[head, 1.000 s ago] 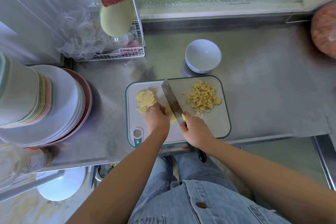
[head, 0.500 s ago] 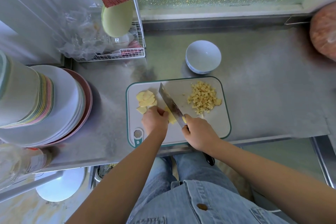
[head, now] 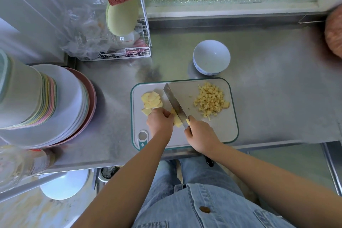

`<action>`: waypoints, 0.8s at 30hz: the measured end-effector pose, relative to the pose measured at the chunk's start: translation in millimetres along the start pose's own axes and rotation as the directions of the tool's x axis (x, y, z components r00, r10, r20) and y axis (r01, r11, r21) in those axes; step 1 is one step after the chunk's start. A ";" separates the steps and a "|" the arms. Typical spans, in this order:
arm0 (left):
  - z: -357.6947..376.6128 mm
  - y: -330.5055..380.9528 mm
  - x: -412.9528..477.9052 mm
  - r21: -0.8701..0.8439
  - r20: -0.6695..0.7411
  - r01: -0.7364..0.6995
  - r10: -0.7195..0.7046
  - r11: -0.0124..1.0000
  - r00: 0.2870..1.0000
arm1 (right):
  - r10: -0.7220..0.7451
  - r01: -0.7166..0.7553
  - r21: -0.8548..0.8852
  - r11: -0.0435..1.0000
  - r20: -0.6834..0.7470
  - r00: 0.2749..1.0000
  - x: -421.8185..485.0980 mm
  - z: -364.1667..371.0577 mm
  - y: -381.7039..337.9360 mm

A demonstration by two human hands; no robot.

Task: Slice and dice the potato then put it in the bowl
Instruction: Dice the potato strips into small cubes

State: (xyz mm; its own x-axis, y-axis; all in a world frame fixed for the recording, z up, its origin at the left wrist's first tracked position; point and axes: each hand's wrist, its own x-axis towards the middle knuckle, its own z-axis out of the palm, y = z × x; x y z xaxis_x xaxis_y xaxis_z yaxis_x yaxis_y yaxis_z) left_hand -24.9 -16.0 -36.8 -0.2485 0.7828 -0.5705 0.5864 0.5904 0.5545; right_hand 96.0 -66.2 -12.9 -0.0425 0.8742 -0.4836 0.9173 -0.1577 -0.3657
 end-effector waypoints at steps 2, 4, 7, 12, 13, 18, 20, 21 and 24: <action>-0.8 -0.8 -0.3 0.004 -0.007 -0.002 0.002 1.000 1.000 | 0.010 -0.009 0.055 0.998 -0.021 1.000 1.8 0.9 0.8; -0.8 -2.0 -0.1 0.002 -0.006 -0.003 0.003 1.000 1.000 | -0.002 0.008 0.115 0.993 -0.050 0.999 3.1 -0.9 3.8; -0.9 -3.2 -0.1 -0.008 -0.001 0.007 -0.007 1.000 1.000 | -0.050 0.059 0.137 0.989 -0.067 0.997 -1.0 -8.3 6.9; 0.6 -4.5 -0.1 -0.014 0.002 0.018 -0.018 1.000 1.000 | -0.106 0.107 0.075 0.991 -0.016 0.994 -11.7 -12.2 8.1; 0.6 -4.5 0.2 -0.012 0.000 0.017 -0.017 1.000 1.000 | -0.105 0.106 0.064 0.992 -0.012 0.994 -12.0 -12.2 7.5; 0.9 -3.7 1.2 -0.016 -0.004 0.015 -0.015 1.000 1.000 | -0.093 0.093 0.034 0.995 0.008 0.996 -15.9 -8.5 10.3; 1.1 -3.6 1.4 -0.015 -0.003 0.013 -0.013 1.000 1.000 | -0.080 0.080 0.023 0.997 0.029 0.996 -17.1 -5.9 11.4; 0.8 -3.2 1.4 -0.009 -0.002 0.012 -0.012 1.000 1.000 | -0.077 0.076 0.022 0.997 0.033 0.997 -16.3 -5.2 10.5; 0.6 -2.2 2.9 0.012 0.005 0.007 -0.007 1.000 1.000 | -0.071 0.071 0.014 0.997 0.034 0.997 -9.7 -3.7 5.7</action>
State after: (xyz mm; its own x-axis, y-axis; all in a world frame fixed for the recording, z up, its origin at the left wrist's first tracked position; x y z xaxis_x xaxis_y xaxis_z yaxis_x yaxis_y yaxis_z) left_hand -26.5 -15.1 -40.1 -0.2493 0.7775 -0.5774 0.5939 0.5937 0.5430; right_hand 103.1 -73.8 -7.4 -0.1213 0.8671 -0.4831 0.9063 -0.1017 -0.4102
